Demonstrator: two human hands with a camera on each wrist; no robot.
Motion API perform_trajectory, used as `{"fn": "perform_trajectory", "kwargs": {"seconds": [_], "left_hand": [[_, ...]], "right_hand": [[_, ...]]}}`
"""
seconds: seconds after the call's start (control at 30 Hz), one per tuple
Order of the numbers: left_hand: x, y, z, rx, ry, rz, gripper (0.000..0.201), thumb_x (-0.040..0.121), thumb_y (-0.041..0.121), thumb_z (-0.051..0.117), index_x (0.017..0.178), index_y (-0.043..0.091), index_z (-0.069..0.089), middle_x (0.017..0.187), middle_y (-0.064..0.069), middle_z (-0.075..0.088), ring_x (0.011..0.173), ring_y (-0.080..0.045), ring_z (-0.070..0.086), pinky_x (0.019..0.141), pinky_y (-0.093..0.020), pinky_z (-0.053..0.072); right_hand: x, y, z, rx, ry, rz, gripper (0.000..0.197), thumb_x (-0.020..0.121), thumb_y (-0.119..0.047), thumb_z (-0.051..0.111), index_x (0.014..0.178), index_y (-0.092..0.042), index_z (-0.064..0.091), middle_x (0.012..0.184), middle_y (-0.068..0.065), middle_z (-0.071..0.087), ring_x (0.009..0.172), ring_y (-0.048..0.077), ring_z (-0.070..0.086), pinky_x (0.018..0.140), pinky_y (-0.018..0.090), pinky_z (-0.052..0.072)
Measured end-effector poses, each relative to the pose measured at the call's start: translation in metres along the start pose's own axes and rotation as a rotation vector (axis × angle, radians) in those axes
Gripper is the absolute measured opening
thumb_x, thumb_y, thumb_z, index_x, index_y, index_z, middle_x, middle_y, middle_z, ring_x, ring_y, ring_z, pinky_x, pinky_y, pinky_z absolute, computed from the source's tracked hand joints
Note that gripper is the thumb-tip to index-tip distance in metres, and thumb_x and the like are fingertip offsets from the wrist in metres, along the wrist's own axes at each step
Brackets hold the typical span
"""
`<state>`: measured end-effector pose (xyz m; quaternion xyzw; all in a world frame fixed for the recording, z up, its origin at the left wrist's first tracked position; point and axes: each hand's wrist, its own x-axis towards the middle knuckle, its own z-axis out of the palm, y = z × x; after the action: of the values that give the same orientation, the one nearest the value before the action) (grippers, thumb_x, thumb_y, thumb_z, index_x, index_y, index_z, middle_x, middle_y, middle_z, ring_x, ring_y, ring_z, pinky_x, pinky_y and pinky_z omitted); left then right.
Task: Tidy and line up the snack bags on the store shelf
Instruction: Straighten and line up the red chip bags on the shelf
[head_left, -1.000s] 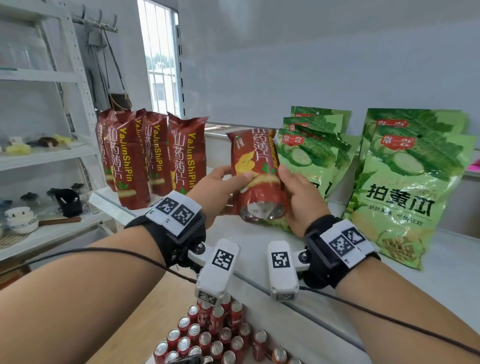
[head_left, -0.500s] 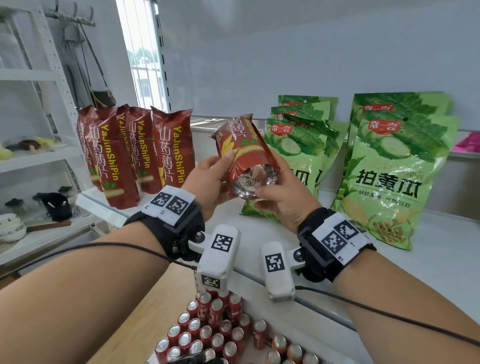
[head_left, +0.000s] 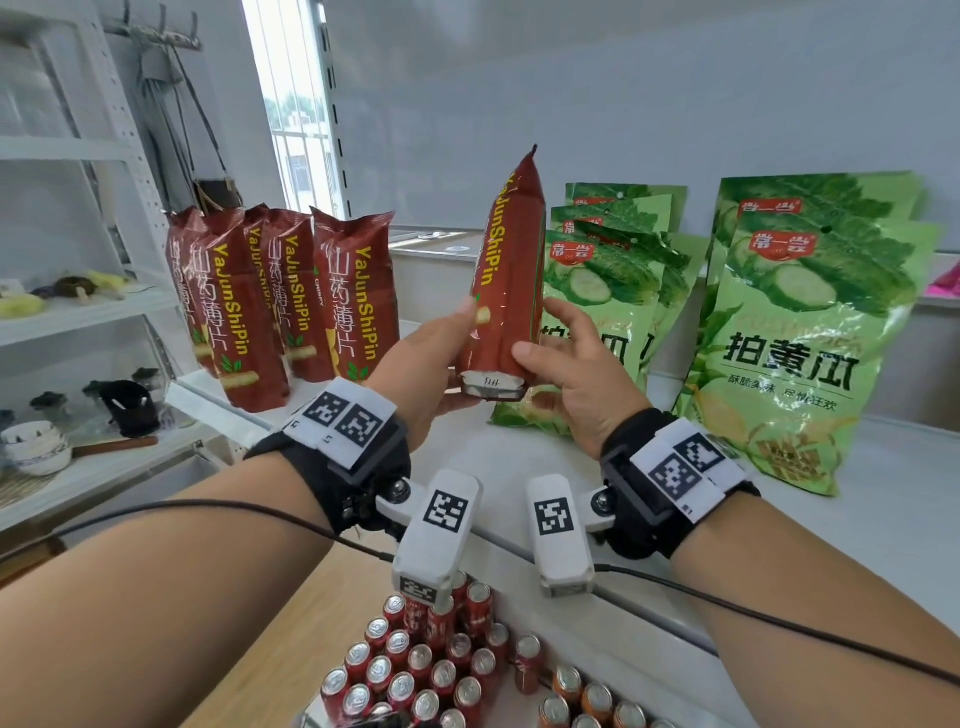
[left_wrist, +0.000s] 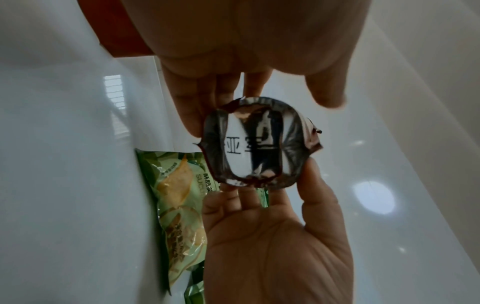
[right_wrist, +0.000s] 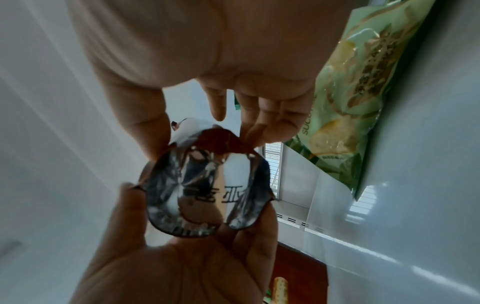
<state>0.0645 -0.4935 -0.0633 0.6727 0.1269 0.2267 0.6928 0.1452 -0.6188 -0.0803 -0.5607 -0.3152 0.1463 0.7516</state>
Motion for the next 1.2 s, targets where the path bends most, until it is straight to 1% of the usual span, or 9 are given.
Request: {"fn": "perform_trajectory", "kwargs": {"seconds": [0.1,0.23,0.33,0.4,0.57,0.73,0.93,1.1,1.2], "left_hand": [[-0.004,-0.004,0.001,-0.001,-0.084,0.015,0.039,0.091,0.035,0.057,0.124,0.014,0.055,0.099,-0.004,0.069,0.080,-0.015,0.068,0.072,-0.029,0.055],[-0.006,-0.005,-0.003,-0.013,-0.137,0.023,0.021,0.092,0.017,0.053,0.112,0.017,0.061,0.088,-0.001,0.070,0.077,-0.015,0.066,0.086,-0.033,0.053],[-0.009,-0.003,-0.001,0.002,-0.173,0.010,0.032,0.092,0.008,0.043,0.119,0.011,0.060,0.094,-0.005,0.066,0.080,-0.016,0.062,0.078,-0.025,0.052],[-0.010,-0.001,0.002,-0.006,-0.145,0.007,0.034,0.094,0.015,0.041,0.121,0.006,0.059,0.100,-0.010,0.060,0.085,-0.019,0.057,0.076,-0.026,0.047],[-0.009,0.005,0.006,-0.019,-0.132,0.111,0.031,0.092,0.018,0.055,0.122,0.010,0.057,0.101,-0.008,0.069,0.079,-0.015,0.069,0.064,-0.025,0.057],[-0.007,0.005,0.003,0.018,-0.197,0.092,0.026,0.091,0.002,0.048,0.112,0.009,0.061,0.087,-0.006,0.071,0.071,-0.012,0.068,0.058,-0.021,0.055],[-0.006,0.011,0.007,0.015,-0.158,0.163,0.042,0.083,-0.010,0.041,0.119,0.002,0.057,0.103,-0.010,0.064,0.092,-0.017,0.059,0.066,-0.009,0.049],[-0.007,0.023,0.012,-0.214,-0.142,0.271,0.027,0.080,0.017,0.062,0.107,0.015,0.062,0.094,-0.006,0.072,0.084,-0.019,0.069,0.073,-0.033,0.058],[-0.006,0.026,0.011,-0.241,-0.088,0.266,0.015,0.089,0.012,0.059,0.102,0.013,0.065,0.087,-0.007,0.072,0.078,-0.022,0.069,0.076,-0.039,0.059]], "right_hand": [[0.000,0.001,0.000,-0.010,0.054,0.036,0.043,0.087,-0.023,0.063,0.124,-0.029,0.043,0.094,0.000,0.063,0.076,0.016,0.061,0.056,0.027,0.041],[0.001,-0.001,-0.003,-0.022,0.125,0.075,0.026,0.087,-0.033,0.061,0.111,-0.024,0.056,0.084,-0.002,0.062,0.059,0.010,0.054,0.052,0.025,0.037],[0.002,0.000,-0.004,-0.050,0.103,0.058,0.009,0.086,-0.028,0.063,0.093,-0.023,0.063,0.076,-0.005,0.066,0.063,0.013,0.057,0.063,0.030,0.043],[0.002,0.000,-0.003,-0.076,0.099,0.035,0.014,0.085,-0.024,0.065,0.098,-0.022,0.061,0.078,-0.005,0.066,0.066,0.012,0.060,0.066,0.033,0.048],[-0.003,-0.001,0.002,-0.041,0.097,-0.042,0.040,0.079,-0.010,0.072,0.113,-0.011,0.051,0.079,-0.007,0.057,0.049,-0.010,0.055,0.045,0.008,0.041],[-0.003,-0.012,-0.002,0.018,0.160,-0.044,0.045,0.086,-0.023,0.063,0.127,-0.024,0.044,0.083,-0.010,0.057,0.064,0.009,0.049,0.050,0.022,0.034],[-0.004,-0.016,-0.003,0.040,0.138,-0.134,0.022,0.086,-0.003,0.061,0.095,-0.021,0.055,0.057,-0.014,0.060,0.042,-0.004,0.050,0.039,0.012,0.036],[-0.004,-0.014,0.000,-0.097,0.110,-0.154,0.017,0.085,-0.011,0.065,0.091,-0.022,0.054,0.067,-0.007,0.055,0.045,0.003,0.048,0.044,0.017,0.035],[-0.004,-0.016,0.001,-0.055,0.105,-0.150,0.010,0.088,-0.018,0.062,0.087,-0.022,0.053,0.069,-0.005,0.055,0.045,0.006,0.048,0.042,0.018,0.035]]}}
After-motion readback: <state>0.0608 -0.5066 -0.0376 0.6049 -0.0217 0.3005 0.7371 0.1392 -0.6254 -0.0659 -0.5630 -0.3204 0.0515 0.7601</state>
